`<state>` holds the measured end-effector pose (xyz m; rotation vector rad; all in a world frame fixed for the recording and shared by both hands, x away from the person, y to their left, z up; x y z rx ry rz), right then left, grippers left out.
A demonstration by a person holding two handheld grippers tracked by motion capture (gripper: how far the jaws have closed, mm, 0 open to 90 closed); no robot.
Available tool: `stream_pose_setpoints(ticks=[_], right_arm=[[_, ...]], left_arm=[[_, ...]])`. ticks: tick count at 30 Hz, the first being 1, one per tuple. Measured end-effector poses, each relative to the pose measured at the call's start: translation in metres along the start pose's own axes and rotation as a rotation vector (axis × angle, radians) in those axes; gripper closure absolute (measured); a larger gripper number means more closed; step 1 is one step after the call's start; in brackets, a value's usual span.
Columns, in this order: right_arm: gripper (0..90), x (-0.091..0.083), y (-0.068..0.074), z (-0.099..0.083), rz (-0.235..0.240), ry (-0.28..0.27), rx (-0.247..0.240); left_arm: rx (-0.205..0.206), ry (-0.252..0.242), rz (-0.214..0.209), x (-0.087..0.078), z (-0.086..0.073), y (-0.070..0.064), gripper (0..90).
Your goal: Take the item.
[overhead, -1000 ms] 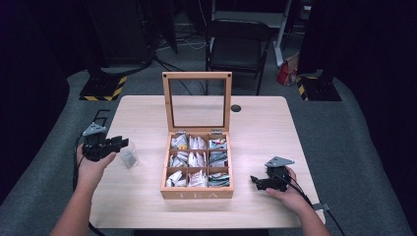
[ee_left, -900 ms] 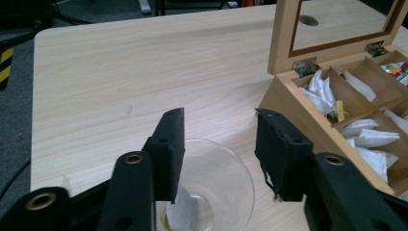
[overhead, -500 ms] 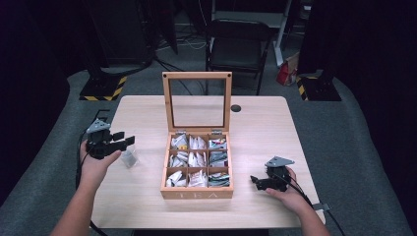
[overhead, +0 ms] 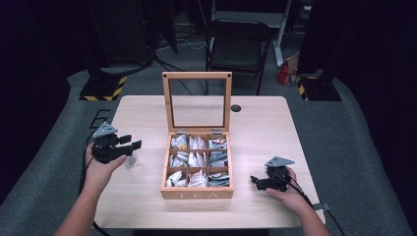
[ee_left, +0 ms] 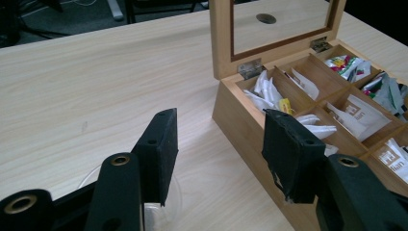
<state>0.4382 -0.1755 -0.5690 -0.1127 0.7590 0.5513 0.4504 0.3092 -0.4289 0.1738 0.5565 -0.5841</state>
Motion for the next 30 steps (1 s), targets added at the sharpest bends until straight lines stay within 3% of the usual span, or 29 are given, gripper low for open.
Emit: stream_pose_setpoints(ticks=[13,30], right_arm=[[12.5,0.000,0.000,0.000,-0.002,-0.001,0.000],[12.6,0.000,0.000,0.000,0.000,0.000,0.000]], left_arm=[[0.010,0.010,-0.027,0.003,-0.017,-0.016,46.8],[0.038,0.036,-0.020,0.004,-0.043,-0.025,46.9]])
Point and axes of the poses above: each handheld gripper's, and its own axes: x roughly forward along the jaws, z roughly out of its top, y roughly to its left, the point moved 6 cm from there along x, roughly forward along the jaws, and after that the axes turned 7 degrees about x, right-handed, at the moved point
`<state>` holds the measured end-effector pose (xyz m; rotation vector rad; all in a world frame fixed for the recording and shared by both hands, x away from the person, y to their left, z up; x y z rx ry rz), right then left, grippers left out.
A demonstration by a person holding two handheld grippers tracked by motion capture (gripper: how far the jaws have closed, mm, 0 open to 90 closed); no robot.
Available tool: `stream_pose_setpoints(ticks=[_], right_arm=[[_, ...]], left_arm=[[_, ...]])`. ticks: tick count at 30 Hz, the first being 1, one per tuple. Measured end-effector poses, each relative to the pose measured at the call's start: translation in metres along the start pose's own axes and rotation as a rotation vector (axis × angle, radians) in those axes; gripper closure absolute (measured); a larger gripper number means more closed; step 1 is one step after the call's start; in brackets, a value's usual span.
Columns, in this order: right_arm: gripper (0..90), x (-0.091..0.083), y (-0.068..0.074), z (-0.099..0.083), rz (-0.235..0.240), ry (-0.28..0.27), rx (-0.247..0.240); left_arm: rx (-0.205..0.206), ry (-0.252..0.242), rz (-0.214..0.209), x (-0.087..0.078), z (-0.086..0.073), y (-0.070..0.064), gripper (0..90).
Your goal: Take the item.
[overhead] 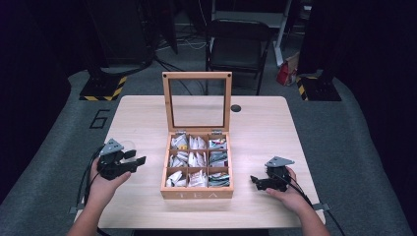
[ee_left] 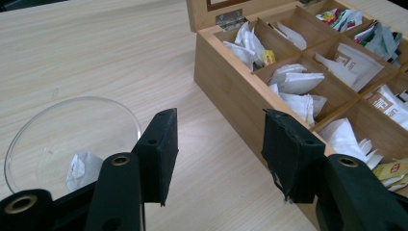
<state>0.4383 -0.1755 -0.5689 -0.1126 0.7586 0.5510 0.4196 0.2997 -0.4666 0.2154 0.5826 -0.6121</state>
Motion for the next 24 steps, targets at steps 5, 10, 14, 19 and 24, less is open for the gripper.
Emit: stream_pose_setpoints(ticks=[5,10,14,19,24], right_arm=[[12.6,0.000,0.000,0.000,-0.001,0.001,-0.003],[12.6,0.000,0.000,0.000,-0.002,0.000,-0.001],[12.6,0.000,0.000,0.000,0.000,0.000,0.001],[12.5,0.000,0.000,0.000,0.000,-0.001,0.000],[12.6,0.000,0.000,0.000,0.000,0.000,0.000]], left_arm=[[-0.008,-0.005,-0.002,0.002,-0.007,-0.003,46.9],[-0.017,0.008,-0.024,0.007,-0.017,-0.007,47.0],[-0.020,0.017,-0.036,0.011,-0.024,-0.010,46.9],[-0.030,0.021,-0.047,0.016,-0.031,-0.013,46.9],[-0.041,0.027,-0.056,0.020,-0.039,-0.014,46.9]])
Point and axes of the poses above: each handheld gripper's, and its own axes: x roughly forward along the jaws, z roughly out of its top, y roughly to its left, the point moved 6 cm from there along x, roughly forward along the jaws, and after that the axes turned 7 degrees about x, right-handed, at the moved point
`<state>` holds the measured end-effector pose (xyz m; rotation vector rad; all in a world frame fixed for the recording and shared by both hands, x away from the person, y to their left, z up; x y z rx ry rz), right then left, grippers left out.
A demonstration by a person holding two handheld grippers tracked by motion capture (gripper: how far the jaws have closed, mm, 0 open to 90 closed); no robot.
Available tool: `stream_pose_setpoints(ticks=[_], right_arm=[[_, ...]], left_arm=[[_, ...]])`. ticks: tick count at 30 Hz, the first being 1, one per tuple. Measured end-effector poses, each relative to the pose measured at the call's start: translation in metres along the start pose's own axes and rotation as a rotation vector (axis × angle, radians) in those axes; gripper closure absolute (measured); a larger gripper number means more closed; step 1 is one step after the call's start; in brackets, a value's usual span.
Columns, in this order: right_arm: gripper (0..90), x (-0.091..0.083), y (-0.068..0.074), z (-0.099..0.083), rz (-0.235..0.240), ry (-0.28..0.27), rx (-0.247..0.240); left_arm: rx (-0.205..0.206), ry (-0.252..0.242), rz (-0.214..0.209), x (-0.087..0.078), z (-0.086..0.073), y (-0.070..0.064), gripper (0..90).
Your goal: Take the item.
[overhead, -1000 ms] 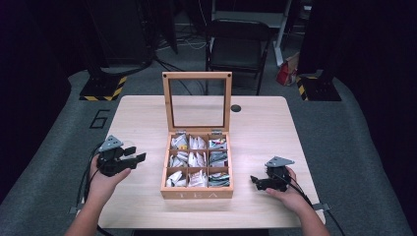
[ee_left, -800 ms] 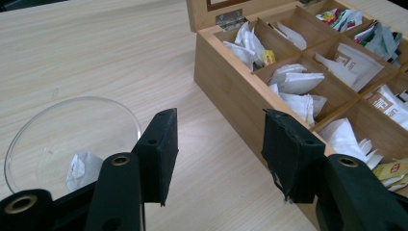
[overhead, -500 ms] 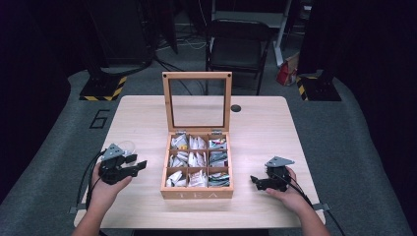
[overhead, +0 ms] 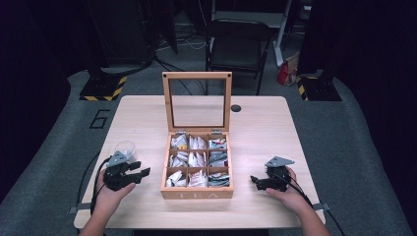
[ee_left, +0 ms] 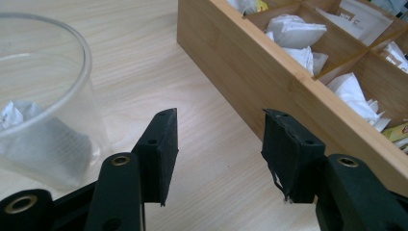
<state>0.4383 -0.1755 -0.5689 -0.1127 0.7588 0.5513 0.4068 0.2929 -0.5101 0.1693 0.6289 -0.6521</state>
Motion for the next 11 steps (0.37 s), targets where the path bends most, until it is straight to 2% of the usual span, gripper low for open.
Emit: stream_pose_setpoints(ticks=[11], right_arm=[[12.6,0.0000,0.0000,0.0000,0.000,0.000,0.000]], left_arm=[[-0.012,0.025,0.004,0.0058,-0.0110,0.0019,47.0]])
Point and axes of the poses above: each handheld gripper's, and its own axes: x roughly forward along the jaws, z roughly out of its top, y roughly to its left, the point moved 6 cm from there along x, roughly forward along the jaws, and after that the axes turned 7 degrees about x, right-handed, at the moved point
